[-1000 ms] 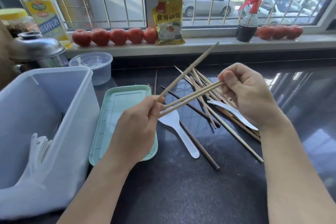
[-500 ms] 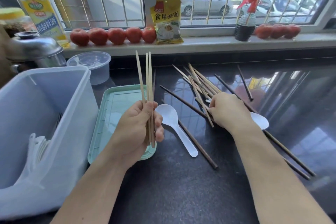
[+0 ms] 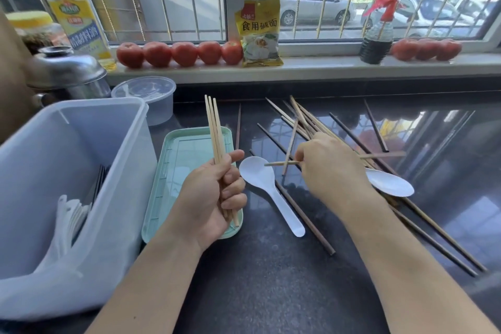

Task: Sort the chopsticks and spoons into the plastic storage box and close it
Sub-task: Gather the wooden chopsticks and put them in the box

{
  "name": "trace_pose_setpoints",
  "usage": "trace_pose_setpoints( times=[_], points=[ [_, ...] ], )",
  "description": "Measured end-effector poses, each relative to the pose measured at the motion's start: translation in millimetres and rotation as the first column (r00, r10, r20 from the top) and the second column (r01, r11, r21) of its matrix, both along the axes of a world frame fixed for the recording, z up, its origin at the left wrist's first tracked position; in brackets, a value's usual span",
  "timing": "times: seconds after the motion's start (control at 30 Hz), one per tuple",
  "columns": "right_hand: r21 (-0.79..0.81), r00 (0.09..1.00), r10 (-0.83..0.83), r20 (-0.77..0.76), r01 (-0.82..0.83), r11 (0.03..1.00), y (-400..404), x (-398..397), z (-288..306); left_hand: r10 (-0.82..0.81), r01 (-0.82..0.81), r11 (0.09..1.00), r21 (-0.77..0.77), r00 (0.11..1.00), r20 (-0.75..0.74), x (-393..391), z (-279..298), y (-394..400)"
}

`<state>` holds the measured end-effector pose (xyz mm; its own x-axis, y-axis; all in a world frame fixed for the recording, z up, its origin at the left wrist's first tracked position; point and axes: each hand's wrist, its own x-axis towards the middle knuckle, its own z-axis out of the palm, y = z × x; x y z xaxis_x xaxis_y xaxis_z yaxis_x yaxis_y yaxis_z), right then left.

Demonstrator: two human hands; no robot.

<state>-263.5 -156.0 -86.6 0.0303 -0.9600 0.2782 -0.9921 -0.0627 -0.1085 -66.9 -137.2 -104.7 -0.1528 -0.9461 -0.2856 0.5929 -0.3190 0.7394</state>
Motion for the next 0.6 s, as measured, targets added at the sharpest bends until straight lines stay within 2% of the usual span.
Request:
trace_pose_setpoints(
  times=[0.1,0.23,0.33,0.4,0.5,0.57,0.6],
  points=[
    [-0.028,1.0,-0.022,-0.02,0.022,0.999,-1,2,-3,0.025,-0.025,1.0,0.0,0.999,0.029,0,1,0],
    [0.074,0.999,-0.025,0.043,0.022,0.997,-4,-30,-2,0.074,-0.069,0.997,-0.044,0.992,0.106,0,7,3],
    [0.018,0.997,0.008,0.081,-0.01,1.0,-6,-43,2,0.09,-0.089,0.995,-0.052,0.996,0.017,-1,8,4],
    [-0.161,0.986,0.115,0.124,-0.094,0.982,-6,-37,5,0.086,-0.087,0.995,-0.054,0.996,-0.013,0,7,3],
    [-0.387,0.905,0.395,0.159,-0.311,0.868,2,-6,8,0.055,-0.056,0.998,-0.043,0.998,-0.026,1,5,1],
    [-0.414,0.798,0.586,0.141,-0.49,0.767,12,22,1,0.006,-0.007,1.0,-0.021,0.999,-0.05,1,0,-2],
    [-0.379,0.738,0.662,0.129,-0.58,0.721,14,35,-5,-0.031,0.031,1.0,-0.008,0.997,-0.075,2,-1,-3]
  ],
)
